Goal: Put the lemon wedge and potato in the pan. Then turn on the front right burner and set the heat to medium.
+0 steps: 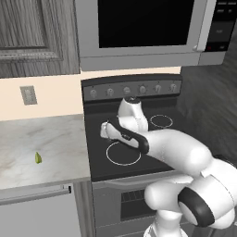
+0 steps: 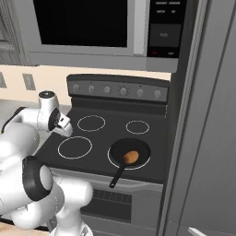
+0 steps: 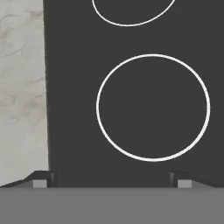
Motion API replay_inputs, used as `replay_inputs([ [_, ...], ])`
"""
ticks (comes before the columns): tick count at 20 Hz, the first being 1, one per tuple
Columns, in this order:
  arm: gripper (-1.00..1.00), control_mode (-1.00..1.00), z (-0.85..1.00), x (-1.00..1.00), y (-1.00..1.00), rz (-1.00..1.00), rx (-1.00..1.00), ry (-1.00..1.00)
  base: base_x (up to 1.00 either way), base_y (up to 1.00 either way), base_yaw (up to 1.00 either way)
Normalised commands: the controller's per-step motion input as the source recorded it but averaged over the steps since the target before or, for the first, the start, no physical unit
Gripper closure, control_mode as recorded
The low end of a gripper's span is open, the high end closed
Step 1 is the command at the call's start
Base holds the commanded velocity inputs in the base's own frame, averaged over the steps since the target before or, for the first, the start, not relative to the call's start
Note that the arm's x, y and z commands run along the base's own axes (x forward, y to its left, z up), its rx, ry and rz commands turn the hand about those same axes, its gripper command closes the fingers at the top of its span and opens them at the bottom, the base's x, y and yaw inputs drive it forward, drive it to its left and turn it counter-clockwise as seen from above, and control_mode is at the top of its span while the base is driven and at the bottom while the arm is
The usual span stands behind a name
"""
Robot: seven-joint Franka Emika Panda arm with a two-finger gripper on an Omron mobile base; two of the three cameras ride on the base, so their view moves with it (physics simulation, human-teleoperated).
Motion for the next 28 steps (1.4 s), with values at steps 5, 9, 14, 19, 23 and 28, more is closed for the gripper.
replay_inputs([
  [5, -1.00, -1.00, 0.08, 0.20, 1.00, 0.18, -0.01, 0.08, 0.00, 0.00, 0.00],
  [9, -1.00, -1.00, 0.02, 0.08, 0.96, 0.10, -0.04, 0.06, 0.00, 0.00, 0.00],
  [14, -1.00, -1.00, 0.01, 0.19, 0.99, 0.03, -0.15, 0.14, 0.00, 0.00, 0.00],
  [19, -1.00, -1.00, 0.00, 0.16, 1.00, 0.00, -0.20, 0.00, 0.00, 0.00, 0.00],
  [23, -1.00, -1.00, 0.16, 0.09, 0.88, 0.00, -0.26, -0.01, 0.00, 0.00, 0.00],
  [28, -1.00, -1.00, 0.00, 0.05, 0.79, 0.00, -0.13, 0.00, 0.00, 0.00, 0.00],
])
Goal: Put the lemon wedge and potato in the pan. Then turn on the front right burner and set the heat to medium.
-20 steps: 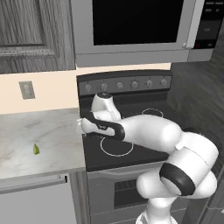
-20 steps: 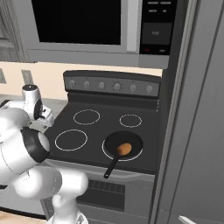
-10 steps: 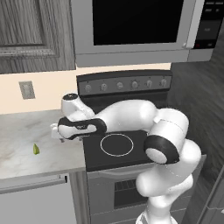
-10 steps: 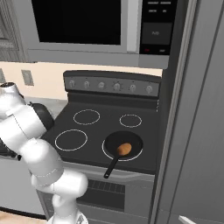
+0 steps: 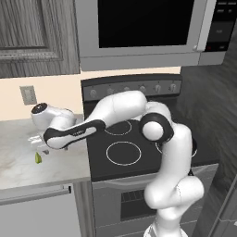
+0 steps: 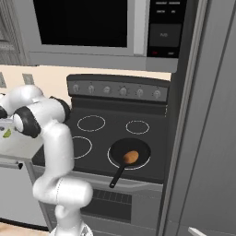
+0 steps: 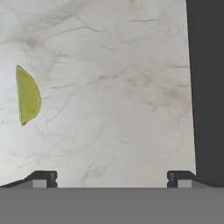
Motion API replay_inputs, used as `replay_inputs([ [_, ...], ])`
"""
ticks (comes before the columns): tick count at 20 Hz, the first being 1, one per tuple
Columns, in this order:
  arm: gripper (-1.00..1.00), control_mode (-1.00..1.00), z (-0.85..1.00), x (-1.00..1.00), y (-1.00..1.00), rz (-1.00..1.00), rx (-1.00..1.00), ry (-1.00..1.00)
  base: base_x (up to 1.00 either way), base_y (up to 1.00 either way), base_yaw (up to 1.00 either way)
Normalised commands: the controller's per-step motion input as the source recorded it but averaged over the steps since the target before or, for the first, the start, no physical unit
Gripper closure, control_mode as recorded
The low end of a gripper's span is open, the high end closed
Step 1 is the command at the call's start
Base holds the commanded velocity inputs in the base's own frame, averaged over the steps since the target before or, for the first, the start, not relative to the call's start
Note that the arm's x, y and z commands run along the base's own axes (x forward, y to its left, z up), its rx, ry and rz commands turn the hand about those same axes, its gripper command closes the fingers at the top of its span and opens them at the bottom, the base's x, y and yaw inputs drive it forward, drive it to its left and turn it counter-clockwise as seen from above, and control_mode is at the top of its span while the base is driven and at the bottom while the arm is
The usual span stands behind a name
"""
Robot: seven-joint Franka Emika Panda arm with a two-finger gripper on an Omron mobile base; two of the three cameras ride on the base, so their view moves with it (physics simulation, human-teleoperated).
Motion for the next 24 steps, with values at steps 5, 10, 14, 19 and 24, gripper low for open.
replay_inputs([
  [5, -1.00, -1.00, -0.16, 0.01, 0.48, 0.00, 0.00, 0.00, 0.00, 0.00, 0.00],
  [10, -1.00, -1.00, -0.20, 0.16, 0.21, 0.00, 0.02, 0.01, 0.00, 0.00, 0.00],
  [14, -1.00, -1.00, -0.32, 0.25, -0.16, -0.05, 0.08, 0.00, 0.00, 0.00, 0.00],
  [19, -1.00, -1.00, -0.33, 0.23, -0.17, -0.04, 0.02, -0.01, 0.00, 0.00, 0.00],
  [24, -1.00, -1.00, -0.30, 0.10, 0.00, 0.00, 0.03, 0.00, 0.00, 0.00, 0.00],
])
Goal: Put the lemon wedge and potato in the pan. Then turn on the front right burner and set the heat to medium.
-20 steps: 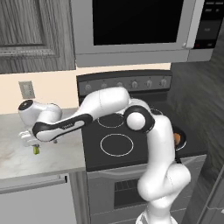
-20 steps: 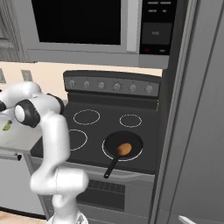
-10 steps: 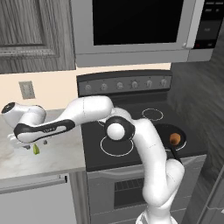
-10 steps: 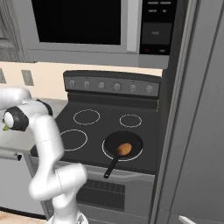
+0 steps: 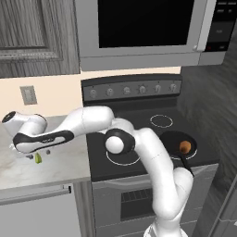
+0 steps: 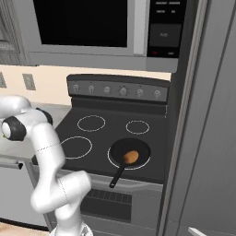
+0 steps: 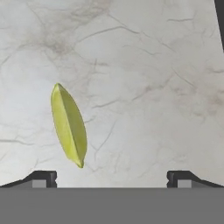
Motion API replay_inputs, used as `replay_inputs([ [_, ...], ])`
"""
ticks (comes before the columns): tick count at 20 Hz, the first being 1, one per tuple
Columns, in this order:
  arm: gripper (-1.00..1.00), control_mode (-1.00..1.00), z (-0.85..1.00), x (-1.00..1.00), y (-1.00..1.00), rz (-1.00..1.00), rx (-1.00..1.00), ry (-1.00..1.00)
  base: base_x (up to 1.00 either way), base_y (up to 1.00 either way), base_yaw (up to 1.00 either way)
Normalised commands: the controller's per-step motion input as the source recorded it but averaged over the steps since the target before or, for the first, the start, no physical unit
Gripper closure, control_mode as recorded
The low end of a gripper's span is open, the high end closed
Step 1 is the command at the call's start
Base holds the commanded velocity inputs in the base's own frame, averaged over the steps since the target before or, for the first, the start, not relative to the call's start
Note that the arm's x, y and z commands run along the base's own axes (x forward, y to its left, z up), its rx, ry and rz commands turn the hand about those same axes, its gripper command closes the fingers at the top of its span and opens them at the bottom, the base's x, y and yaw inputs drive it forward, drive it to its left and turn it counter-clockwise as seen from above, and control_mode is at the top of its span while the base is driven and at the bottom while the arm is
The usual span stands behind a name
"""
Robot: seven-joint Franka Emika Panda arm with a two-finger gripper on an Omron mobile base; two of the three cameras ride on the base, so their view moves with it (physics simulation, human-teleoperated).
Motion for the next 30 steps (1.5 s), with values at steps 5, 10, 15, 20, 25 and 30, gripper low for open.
replay_inputs([
  [5, -1.00, -1.00, -0.29, 0.26, 0.00, 0.00, 0.11, 0.01, 0.00, 0.00, 0.00],
  [10, -1.00, -1.00, -0.11, 0.31, 0.00, 0.00, 0.18, 0.01, 0.00, 0.00, 0.00],
  [15, -1.00, -1.00, -0.05, 0.11, 0.03, 0.01, 0.11, 0.00, 0.00, 0.00, 0.00],
  [20, -1.00, -1.00, -0.15, 0.00, 0.20, 0.01, 0.00, 0.00, 0.00, 0.00, 0.00],
  [25, -1.00, -1.00, -0.24, 0.00, 0.01, 0.00, 0.00, 0.00, 0.00, 0.00, 0.00],
  [30, -1.00, -1.00, -0.13, 0.00, 0.00, 0.00, 0.00, 0.00, 0.00, 0.00, 0.00],
])
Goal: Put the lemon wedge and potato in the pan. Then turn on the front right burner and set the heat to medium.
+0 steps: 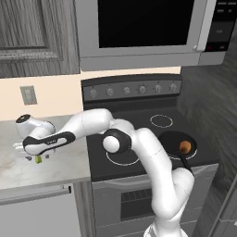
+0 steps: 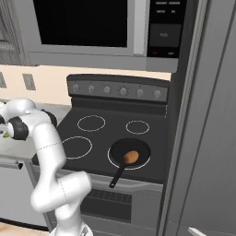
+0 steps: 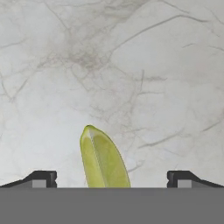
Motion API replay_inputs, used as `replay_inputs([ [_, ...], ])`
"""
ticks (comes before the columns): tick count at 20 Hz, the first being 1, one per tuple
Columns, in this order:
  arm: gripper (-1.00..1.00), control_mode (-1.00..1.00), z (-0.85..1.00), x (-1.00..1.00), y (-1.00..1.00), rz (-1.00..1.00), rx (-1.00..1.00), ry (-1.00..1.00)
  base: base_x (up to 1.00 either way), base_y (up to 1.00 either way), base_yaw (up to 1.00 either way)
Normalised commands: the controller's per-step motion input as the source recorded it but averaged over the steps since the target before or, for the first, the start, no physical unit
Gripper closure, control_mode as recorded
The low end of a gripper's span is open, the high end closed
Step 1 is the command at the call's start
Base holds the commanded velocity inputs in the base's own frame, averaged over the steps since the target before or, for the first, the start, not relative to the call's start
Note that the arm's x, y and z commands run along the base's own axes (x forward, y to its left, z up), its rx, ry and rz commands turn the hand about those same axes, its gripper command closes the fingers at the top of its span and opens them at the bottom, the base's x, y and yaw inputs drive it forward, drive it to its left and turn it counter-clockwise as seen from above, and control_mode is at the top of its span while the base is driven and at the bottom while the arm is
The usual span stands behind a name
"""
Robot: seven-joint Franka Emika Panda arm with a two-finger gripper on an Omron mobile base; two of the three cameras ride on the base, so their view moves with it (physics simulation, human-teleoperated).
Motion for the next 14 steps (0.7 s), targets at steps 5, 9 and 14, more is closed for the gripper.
replay_inputs([
  [5, -1.00, -1.00, -0.13, 0.00, 0.00, 0.00, 0.00, 0.00, 0.00, 0.00, 0.00],
  [9, 1.00, -1.00, -0.11, 0.00, 0.00, 0.00, 0.00, 0.00, 0.00, 0.00, 0.00],
  [14, 1.00, -1.00, -0.02, 0.00, 0.00, 0.00, 0.00, -0.01, 0.00, 0.00, 0.00],
])
